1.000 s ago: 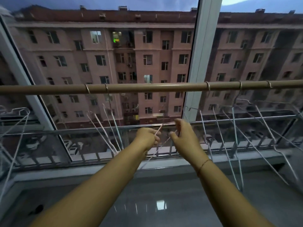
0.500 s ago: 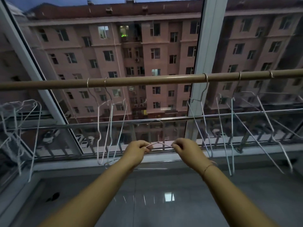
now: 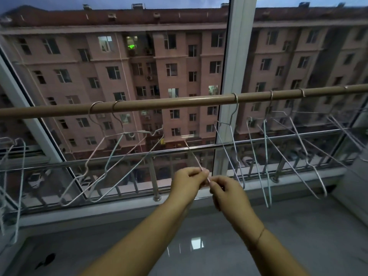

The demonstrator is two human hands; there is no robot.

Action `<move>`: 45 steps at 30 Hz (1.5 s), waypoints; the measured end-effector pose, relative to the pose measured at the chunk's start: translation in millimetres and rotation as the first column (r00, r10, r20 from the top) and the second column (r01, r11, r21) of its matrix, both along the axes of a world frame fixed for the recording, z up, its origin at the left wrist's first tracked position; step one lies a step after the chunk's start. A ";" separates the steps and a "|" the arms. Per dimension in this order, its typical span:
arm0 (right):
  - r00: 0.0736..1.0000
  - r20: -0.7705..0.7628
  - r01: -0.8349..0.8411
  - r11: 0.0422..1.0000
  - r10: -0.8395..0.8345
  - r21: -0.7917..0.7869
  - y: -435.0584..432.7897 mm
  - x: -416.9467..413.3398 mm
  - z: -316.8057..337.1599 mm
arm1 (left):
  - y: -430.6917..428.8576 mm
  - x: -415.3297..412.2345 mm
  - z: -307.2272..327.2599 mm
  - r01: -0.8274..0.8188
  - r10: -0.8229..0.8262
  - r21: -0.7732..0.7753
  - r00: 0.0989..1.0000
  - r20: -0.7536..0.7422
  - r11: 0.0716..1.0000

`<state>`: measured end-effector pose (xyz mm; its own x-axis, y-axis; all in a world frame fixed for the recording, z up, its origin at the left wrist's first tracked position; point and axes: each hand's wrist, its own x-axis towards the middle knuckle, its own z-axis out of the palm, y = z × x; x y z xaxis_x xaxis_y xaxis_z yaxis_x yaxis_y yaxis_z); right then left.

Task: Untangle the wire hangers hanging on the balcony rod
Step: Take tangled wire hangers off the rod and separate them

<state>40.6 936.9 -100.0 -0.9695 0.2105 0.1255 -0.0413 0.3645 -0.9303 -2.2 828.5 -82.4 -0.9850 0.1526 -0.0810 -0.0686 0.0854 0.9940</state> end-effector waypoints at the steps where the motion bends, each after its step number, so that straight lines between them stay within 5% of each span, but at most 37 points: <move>1: 0.999 -0.035 0.007 0.999 -0.009 -0.041 0.3 1.4 7.7 | 4.4 -1.0 7.4 -0.002 0.002 0.056 1.000 0.005 0.998; 9: 0.974 -0.224 -0.015 0.967 -0.044 -0.255 3.7 -13.7 69.1 | 22.7 -26.4 75.5 0.010 0.001 0.128 0.996 -0.088 0.992; 16: 0.987 -0.152 0.002 0.945 -0.055 -0.328 -5.8 -45.3 73.5 | 20.6 -49.7 85.3 -0.048 0.054 0.104 0.997 -0.061 0.993; 24: 0.995 -0.079 0.045 0.985 -0.059 -0.167 2.4 -35.0 57.4 | 26.2 -48.7 60.5 -0.093 0.095 0.039 0.995 -0.035 0.995; 28: 0.989 -0.100 0.109 0.994 -0.108 0.004 23.9 -25.2 57.3 | 33.1 -34.0 63.0 -0.257 0.252 0.021 0.926 -0.281 0.966; 33: 0.949 -0.250 0.206 0.978 -0.190 0.039 70.7 -7.5 70.8 | 68.6 -10.0 83.7 -0.126 0.129 0.041 0.846 -0.517 0.991; 45: 0.906 -0.307 0.324 0.944 -0.290 0.065 257.9 25.0 70.3 | 261.1 26.4 75.2 0.124 -0.125 -0.024 0.934 -0.335 0.992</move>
<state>65.6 1194.9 -29.6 -0.7767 0.4603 0.4300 -0.1708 0.5032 -0.8471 24.2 1089.6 -7.2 -0.9281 0.2763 0.2496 0.2796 0.0744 0.9572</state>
